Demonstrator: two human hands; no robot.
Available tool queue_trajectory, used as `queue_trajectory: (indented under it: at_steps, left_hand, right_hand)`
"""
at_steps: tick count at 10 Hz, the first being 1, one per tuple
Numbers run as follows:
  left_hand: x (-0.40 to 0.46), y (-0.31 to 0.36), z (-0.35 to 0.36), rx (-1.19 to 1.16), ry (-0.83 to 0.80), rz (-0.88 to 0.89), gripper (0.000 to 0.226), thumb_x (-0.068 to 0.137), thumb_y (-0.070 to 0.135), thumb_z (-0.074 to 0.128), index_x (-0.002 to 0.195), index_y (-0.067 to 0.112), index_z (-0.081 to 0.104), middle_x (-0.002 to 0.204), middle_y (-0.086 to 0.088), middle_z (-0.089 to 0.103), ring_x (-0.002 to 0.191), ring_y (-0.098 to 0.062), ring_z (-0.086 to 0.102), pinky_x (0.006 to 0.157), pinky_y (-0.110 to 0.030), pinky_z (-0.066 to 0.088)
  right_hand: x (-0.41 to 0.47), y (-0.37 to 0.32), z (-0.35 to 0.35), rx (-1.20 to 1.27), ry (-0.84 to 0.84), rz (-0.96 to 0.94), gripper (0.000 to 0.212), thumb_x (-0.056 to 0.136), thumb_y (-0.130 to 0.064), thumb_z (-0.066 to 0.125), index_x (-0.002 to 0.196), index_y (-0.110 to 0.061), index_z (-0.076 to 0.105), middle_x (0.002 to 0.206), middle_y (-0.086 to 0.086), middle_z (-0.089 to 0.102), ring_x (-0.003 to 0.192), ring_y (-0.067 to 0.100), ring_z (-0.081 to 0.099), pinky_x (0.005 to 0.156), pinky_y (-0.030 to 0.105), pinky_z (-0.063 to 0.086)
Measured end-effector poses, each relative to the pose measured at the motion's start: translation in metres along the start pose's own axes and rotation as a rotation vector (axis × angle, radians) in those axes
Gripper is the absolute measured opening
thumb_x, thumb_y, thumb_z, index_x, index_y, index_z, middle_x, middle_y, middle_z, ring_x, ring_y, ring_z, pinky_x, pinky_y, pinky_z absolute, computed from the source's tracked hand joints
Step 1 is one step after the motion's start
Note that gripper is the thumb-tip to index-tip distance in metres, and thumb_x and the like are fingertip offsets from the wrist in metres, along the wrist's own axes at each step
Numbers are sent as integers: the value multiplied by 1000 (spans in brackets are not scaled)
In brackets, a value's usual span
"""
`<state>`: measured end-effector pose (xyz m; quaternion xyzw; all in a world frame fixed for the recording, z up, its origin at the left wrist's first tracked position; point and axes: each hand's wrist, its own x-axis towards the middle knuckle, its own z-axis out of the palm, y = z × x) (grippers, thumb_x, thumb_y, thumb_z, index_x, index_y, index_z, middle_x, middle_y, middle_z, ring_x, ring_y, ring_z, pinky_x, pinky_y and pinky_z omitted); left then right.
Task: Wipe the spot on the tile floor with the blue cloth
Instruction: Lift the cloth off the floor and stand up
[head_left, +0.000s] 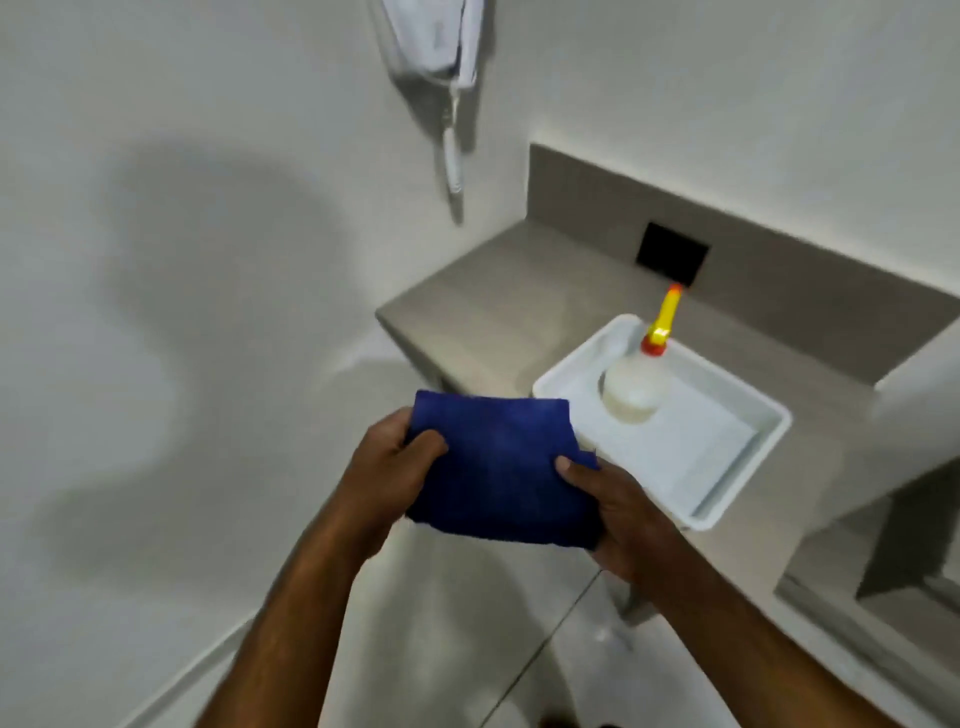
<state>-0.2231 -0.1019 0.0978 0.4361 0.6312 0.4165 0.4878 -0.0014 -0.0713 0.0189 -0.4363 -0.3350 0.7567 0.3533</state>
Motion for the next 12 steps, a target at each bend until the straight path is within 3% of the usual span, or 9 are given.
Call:
queue_trajectory:
  at_steps: [1, 3, 4, 6, 8, 9, 10, 11, 12]
  left_hand:
    - [1, 7, 31, 28, 7, 5, 29, 93, 8, 48, 108, 24, 68, 98, 3, 76, 91, -15, 72, 73, -33, 57]
    - [33, 9, 127, 52, -49, -76, 19, 95, 14, 53, 105, 25, 64, 100, 3, 74, 91, -17, 71, 77, -39, 60]
    - [58, 10, 181, 85, -18, -168, 17, 92, 11, 53, 91, 26, 62, 92, -1, 71, 87, -22, 69, 75, -45, 61]
    - [99, -20, 250, 64, 36, -390, 11, 86, 13, 60, 96, 14, 64, 90, -10, 72, 84, -29, 70, 74, -52, 61]
    - [111, -37, 276, 342, 67, -392, 21, 78, 12, 59, 95, 2, 66, 76, -8, 69, 63, -18, 65, 42, -18, 47]
    - [115, -35, 286, 587, -54, -374, 10, 80, 19, 63, 79, 9, 66, 70, -2, 68, 62, -14, 65, 53, -22, 54]
    - [120, -33, 286, 866, -110, -314, 18, 84, 33, 64, 89, 15, 62, 93, -3, 70, 81, -17, 65, 67, -27, 52]
    - [123, -30, 274, 993, -55, -263, 33, 86, 42, 62, 107, 16, 60, 110, -3, 67, 101, -22, 65, 77, -30, 52]
    - [125, -16, 254, 1064, 48, -170, 33, 88, 43, 58, 108, 16, 60, 110, -4, 69, 99, -22, 66, 74, -30, 52]
  right_hand:
    - [-16, -46, -25, -147, 135, -58, 36, 87, -11, 66, 122, -6, 59, 112, 15, 73, 103, 36, 70, 84, 52, 56]
    - [-12, -124, -107, -513, 319, -42, 26, 78, -1, 68, 102, -11, 64, 101, 19, 73, 94, 39, 70, 82, 57, 56]
    - [2, -149, -149, -768, 336, -31, 25, 75, -3, 65, 98, -13, 61, 94, 12, 70, 86, 29, 67, 78, 46, 58]
    - [57, -146, -208, -949, 423, 26, 49, 78, -8, 67, 121, -19, 47, 114, 7, 62, 98, 23, 60, 81, 34, 52]
    - [98, -116, -225, -1218, 355, 45, 54, 79, -13, 67, 128, -14, 44, 122, 13, 62, 111, 31, 60, 93, 43, 52]
    - [105, -105, -231, -1368, 286, 48, 42, 83, -12, 65, 121, -10, 47, 119, 15, 64, 110, 33, 62, 92, 43, 51]
    - [105, -96, -237, -1488, 322, 60, 33, 88, -16, 62, 117, -11, 48, 117, 13, 64, 108, 30, 63, 88, 41, 51]
    - [100, -89, -240, -1527, 415, -12, 32, 88, -20, 62, 118, -12, 52, 120, 11, 64, 108, 28, 63, 89, 44, 55]
    - [99, -100, -232, -1474, 562, -224, 34, 91, -21, 61, 121, -8, 56, 119, 15, 65, 109, 31, 64, 90, 43, 56]
